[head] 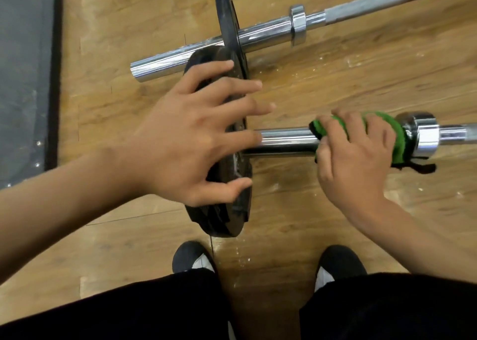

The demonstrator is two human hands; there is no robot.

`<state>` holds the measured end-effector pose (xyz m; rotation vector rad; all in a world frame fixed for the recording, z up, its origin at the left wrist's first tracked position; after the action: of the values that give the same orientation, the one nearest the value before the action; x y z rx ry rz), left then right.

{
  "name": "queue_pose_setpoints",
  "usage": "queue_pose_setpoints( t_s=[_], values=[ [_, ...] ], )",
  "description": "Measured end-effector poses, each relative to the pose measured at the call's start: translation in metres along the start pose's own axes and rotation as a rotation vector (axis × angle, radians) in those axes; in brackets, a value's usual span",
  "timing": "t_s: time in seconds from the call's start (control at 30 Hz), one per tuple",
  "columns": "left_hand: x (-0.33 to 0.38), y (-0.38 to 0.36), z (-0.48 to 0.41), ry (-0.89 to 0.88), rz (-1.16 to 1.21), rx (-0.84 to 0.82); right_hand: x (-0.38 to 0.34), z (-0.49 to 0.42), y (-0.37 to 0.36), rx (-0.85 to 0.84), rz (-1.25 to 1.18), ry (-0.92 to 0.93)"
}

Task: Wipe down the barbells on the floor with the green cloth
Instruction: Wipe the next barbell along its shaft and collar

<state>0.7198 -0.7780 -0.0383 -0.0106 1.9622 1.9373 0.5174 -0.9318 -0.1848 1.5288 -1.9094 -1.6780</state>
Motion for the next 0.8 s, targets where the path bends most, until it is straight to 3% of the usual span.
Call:
queue_pose_setpoints(
  t_s=[0.07,0.2,0.33,0.53,0.67,0.8],
  values=[
    [-0.007,-0.001,-0.003,0.017,0.038,0.013,-0.029,0.001,-0.017,0.024,-0.023,-0.025],
    [-0.02,-0.002,-0.009,0.007,0.06,-0.014,-0.08,-0.006,-0.049,-0.109,-0.069,0.156],
    [-0.028,-0.003,-0.016,0.004,0.064,-0.033,-0.057,-0.013,-0.039,-0.202,-0.053,0.298],
    [-0.033,-0.006,-0.022,-0.022,0.115,-0.011,0.02,-0.002,-0.002,0.035,0.004,0.061],
    [-0.034,-0.005,-0.023,-0.026,0.116,-0.01,-0.024,-0.008,-0.028,0.132,-0.057,-0.138],
    [-0.034,-0.004,-0.024,-0.021,0.119,-0.04,-0.082,-0.009,-0.059,-0.074,-0.094,0.154]
  ],
)
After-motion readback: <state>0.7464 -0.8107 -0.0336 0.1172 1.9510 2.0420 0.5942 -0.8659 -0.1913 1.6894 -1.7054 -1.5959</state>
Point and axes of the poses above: each hand's wrist, its own z-axis away from the middle knuckle, its own y-axis out of the back of the hand, x = y × z, the point moved 1 cm from there along -z, towards the middle knuckle, and after that the axes turned 13 degrees about -z, right-handed, at the moved point
